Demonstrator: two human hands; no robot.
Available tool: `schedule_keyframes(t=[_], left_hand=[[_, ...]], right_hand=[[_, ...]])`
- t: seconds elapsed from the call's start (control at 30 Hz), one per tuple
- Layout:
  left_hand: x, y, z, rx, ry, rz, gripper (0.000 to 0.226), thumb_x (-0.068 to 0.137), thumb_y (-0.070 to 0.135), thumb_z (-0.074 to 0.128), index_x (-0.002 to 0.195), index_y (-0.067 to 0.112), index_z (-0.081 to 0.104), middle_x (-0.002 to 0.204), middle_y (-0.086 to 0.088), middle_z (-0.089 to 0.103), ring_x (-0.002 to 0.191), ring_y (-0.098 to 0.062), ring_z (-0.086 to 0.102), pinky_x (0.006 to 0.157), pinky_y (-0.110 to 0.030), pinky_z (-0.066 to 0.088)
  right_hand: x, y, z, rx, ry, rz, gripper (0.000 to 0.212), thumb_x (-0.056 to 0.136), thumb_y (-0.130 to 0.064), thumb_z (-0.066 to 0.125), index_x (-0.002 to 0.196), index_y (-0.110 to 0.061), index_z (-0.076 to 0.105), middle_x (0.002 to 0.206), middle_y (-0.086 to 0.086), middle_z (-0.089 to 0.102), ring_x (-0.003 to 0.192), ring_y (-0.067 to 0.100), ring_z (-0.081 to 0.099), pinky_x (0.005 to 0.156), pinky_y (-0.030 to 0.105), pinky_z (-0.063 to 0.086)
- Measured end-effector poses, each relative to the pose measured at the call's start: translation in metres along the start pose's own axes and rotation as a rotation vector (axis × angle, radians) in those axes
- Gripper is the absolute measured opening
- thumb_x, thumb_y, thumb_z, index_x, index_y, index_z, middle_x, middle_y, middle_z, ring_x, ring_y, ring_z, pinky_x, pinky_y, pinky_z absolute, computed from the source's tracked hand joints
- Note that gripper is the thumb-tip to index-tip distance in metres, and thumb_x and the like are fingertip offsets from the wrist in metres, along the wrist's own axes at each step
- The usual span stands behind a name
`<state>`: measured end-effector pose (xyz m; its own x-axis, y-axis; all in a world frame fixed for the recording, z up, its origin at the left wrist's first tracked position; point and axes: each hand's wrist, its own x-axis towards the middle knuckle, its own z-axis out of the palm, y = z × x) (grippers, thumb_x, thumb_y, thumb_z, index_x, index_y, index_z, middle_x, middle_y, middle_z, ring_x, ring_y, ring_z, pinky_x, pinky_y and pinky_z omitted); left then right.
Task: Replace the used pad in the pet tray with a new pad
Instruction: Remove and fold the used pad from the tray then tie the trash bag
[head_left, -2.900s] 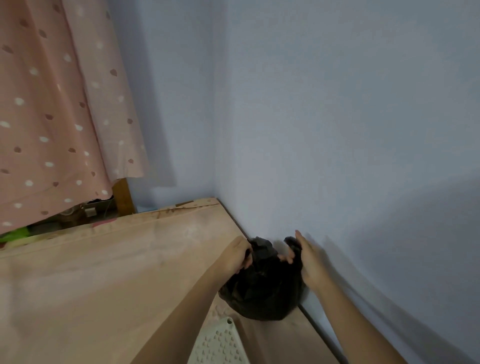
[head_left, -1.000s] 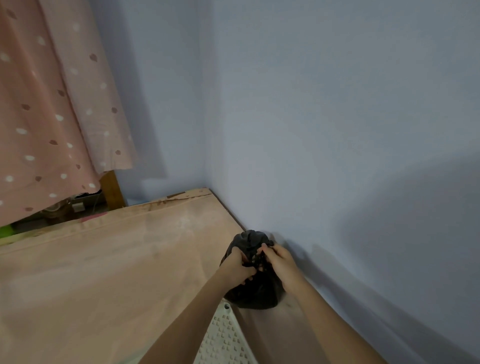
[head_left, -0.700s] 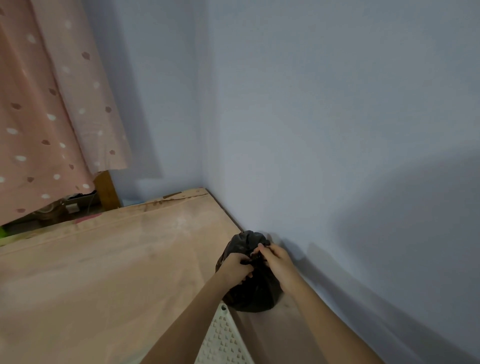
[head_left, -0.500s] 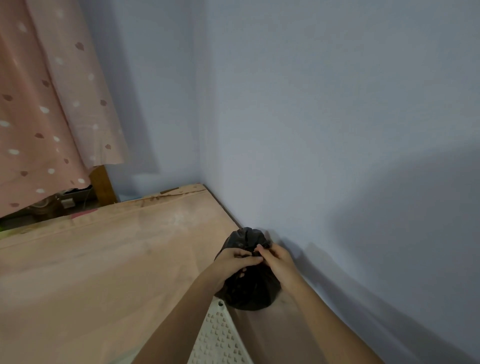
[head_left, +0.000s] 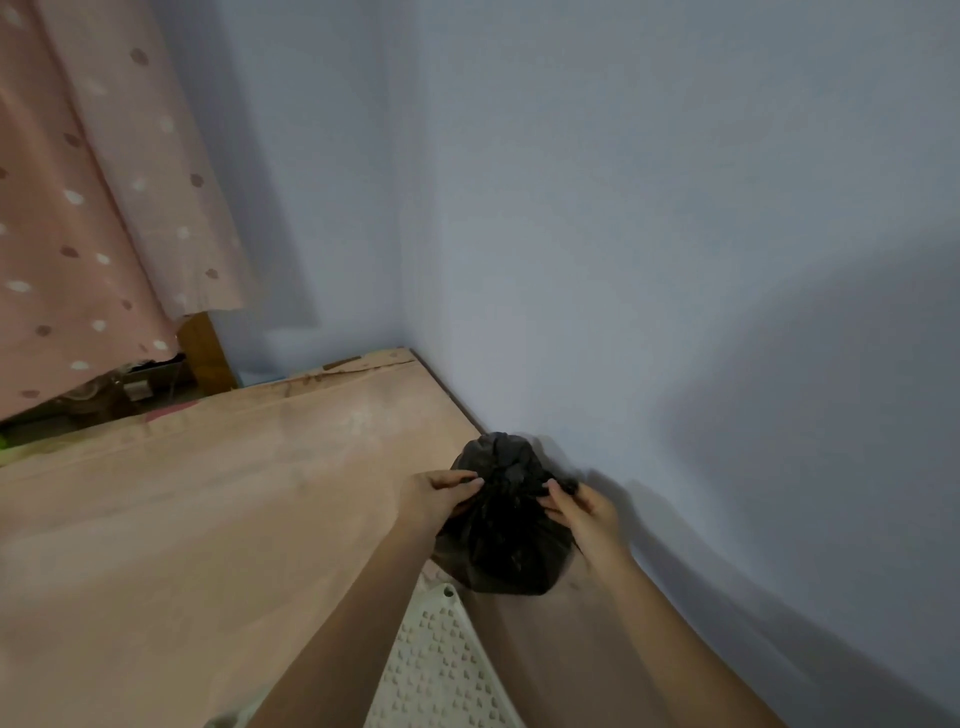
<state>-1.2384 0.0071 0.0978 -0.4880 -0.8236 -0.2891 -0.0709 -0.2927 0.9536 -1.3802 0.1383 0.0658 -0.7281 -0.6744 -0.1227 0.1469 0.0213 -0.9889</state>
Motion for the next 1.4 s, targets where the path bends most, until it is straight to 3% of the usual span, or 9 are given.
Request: schedule_keyframes(t=[0.1,0.33,0.6,0.73,0.87,0.97,1.07,1.33,1.4], left_hand=[[0.007,-0.003,-0.011,-0.026,0.05,0.012,0.013,0.074,0.0,0.077,0.087,-0.001,0.074,0.071,-0.006,0.071,0.058,-0.009,0.068,0.058,-0.013,0.055],[0.031,-0.011,-0.037,-0.012,0.111,-0.004,0.01,0.075,0.001,0.076,0.085,-0.002,0.073,0.056,0.0,0.07,0.049,-0.005,0.065,0.051,-0.013,0.053],[0.069,-0.006,-0.062,0.057,0.199,-0.015,0.012,0.074,0.002,0.077,0.084,-0.002,0.073,0.065,-0.009,0.066,0.058,-0.017,0.059,0.048,-0.012,0.052],[0.084,-0.008,-0.072,0.083,0.211,-0.027,0.014,0.075,0.0,0.076,0.086,-0.005,0.072,0.066,-0.011,0.064,0.058,-0.019,0.057,0.047,-0.013,0.053],[0.095,-0.014,-0.084,0.15,0.231,-0.029,0.015,0.074,0.002,0.077,0.086,-0.006,0.072,0.059,-0.009,0.063,0.054,-0.019,0.056,0.046,-0.013,0.052],[0.1,-0.017,-0.088,0.154,0.243,-0.047,0.015,0.074,0.0,0.077,0.086,-0.008,0.071,0.048,-0.005,0.061,0.042,-0.012,0.057,0.045,-0.013,0.052],[0.102,-0.02,-0.091,0.148,0.255,-0.059,0.017,0.075,-0.001,0.076,0.089,-0.009,0.07,0.059,-0.01,0.06,0.048,-0.017,0.057,0.044,-0.013,0.052],[0.114,-0.03,-0.103,0.293,0.283,-0.062,0.019,0.074,0.006,0.079,0.086,-0.007,0.073,0.064,-0.009,0.063,0.049,-0.016,0.058,0.051,-0.022,0.057],[0.116,-0.033,-0.101,0.455,0.265,-0.022,0.019,0.077,0.012,0.077,0.087,-0.004,0.074,0.069,-0.012,0.067,0.055,-0.021,0.061,0.066,-0.035,0.057]], right_hand=[[0.005,0.004,-0.008,0.087,0.056,0.046,0.014,0.093,-0.016,0.057,0.096,-0.005,0.065,0.084,0.013,0.073,0.084,0.023,0.072,0.074,0.026,0.058],[0.013,0.011,-0.027,0.256,0.148,0.125,0.021,0.097,-0.017,0.051,0.102,0.003,0.057,0.091,0.02,0.07,0.08,0.022,0.072,0.062,0.024,0.058],[0.028,0.024,-0.039,0.405,0.292,0.254,0.022,0.099,-0.017,0.046,0.098,0.002,0.057,0.087,0.018,0.069,0.068,0.017,0.073,0.057,0.026,0.059],[0.031,0.029,-0.043,0.455,0.365,0.305,0.02,0.098,-0.02,0.048,0.089,-0.004,0.057,0.069,0.008,0.073,0.061,0.014,0.072,0.067,0.031,0.058],[0.031,0.034,-0.047,0.481,0.4,0.314,0.022,0.099,-0.019,0.048,0.101,0.001,0.056,0.067,0.007,0.073,0.061,0.015,0.071,0.057,0.027,0.059],[0.033,0.036,-0.051,0.471,0.413,0.311,0.026,0.1,-0.017,0.045,0.111,0.005,0.054,0.076,0.009,0.072,0.066,0.016,0.07,0.06,0.028,0.059],[0.033,0.033,-0.051,0.468,0.421,0.314,0.029,0.101,-0.017,0.043,0.115,0.007,0.052,0.072,0.006,0.074,0.071,0.018,0.069,0.062,0.028,0.06],[0.036,0.031,-0.043,0.646,0.505,0.346,0.038,0.103,-0.018,0.036,0.128,0.009,0.045,0.103,0.019,0.066,0.077,0.018,0.065,0.07,0.022,0.058],[0.033,0.031,-0.037,0.666,0.518,0.375,0.038,0.103,-0.022,0.035,0.128,0.005,0.046,0.127,0.022,0.055,0.094,0.025,0.065,0.09,0.028,0.051]])
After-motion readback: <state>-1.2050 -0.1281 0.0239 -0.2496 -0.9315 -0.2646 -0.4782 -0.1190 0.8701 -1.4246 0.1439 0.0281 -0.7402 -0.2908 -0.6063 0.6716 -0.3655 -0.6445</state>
